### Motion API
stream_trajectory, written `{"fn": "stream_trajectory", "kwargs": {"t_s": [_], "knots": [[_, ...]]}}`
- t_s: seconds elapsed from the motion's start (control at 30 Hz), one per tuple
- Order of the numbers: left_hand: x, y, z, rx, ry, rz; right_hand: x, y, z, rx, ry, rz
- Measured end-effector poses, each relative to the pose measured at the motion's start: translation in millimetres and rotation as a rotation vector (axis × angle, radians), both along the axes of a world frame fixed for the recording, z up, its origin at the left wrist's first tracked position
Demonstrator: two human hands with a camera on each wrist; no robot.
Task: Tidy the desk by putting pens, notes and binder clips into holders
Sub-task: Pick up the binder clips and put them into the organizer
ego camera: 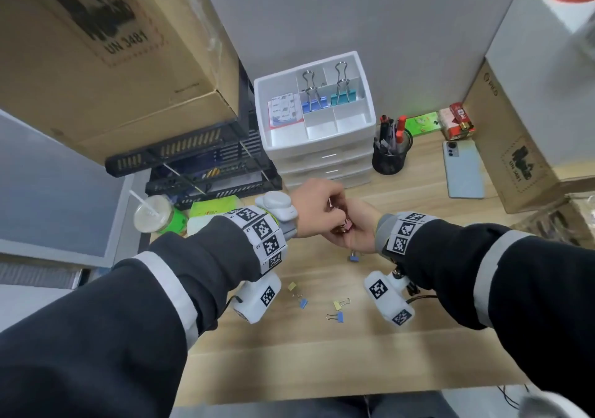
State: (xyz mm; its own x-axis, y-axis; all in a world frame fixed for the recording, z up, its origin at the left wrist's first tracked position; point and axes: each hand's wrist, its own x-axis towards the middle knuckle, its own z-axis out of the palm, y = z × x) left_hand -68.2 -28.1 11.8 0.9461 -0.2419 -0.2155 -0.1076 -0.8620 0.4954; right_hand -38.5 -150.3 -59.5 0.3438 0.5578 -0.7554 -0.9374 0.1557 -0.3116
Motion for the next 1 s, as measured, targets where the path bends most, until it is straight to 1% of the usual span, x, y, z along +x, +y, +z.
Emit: {"fn": "stream_trajectory", "kwargs": {"t_s": [0.17, 0.2, 0.33, 0.43, 0.53, 0.6, 0.73, 0.9, 1.0], "knots": [[13.8, 11.5, 22.8, -0.042, -0.048, 0.108, 15.4, -4.6, 17.0, -0.017, -0.060, 0.100], [16.0, 14.7, 26.8, -0.054, -0.052, 0.138, 18.8, -6.1, 18.5, -0.012, -0.074, 0.103], [30.8, 31.1, 55.0, -0.091, -0.148, 0.232, 40.5, -9.7, 46.8, 0.027, -0.137, 0.088], [40.9, 49.8, 68.4, -0.003, -0.178, 0.265, 58.1, -11.8, 73.0, 0.006, -0.203, 0.104], [51.9, 69.1, 79.6, 0.110, -0.163, 0.317, 89.0, -18.2, 107.7, 0.005, -0.251, 0.135], [58.2, 78.8, 85.6, 0.167, -0.146, 0.348, 116.3, -22.7, 132.3, -0.012, -0.295, 0.107], [68.4, 85.3, 89.5, 0.272, -0.090, 0.329, 170.3, -32.9, 165.8, -0.092, -0.297, 0.062], [84.5, 86.2, 84.3, 0.339, -0.057, 0.306, 210.9, -30.6, 186.8, -0.216, -0.368, 0.072], [96.3, 89.5, 77.1, 0.410, -0.042, 0.227, 228.6, -17.3, 184.2, -0.285, -0.404, 0.099]]}}
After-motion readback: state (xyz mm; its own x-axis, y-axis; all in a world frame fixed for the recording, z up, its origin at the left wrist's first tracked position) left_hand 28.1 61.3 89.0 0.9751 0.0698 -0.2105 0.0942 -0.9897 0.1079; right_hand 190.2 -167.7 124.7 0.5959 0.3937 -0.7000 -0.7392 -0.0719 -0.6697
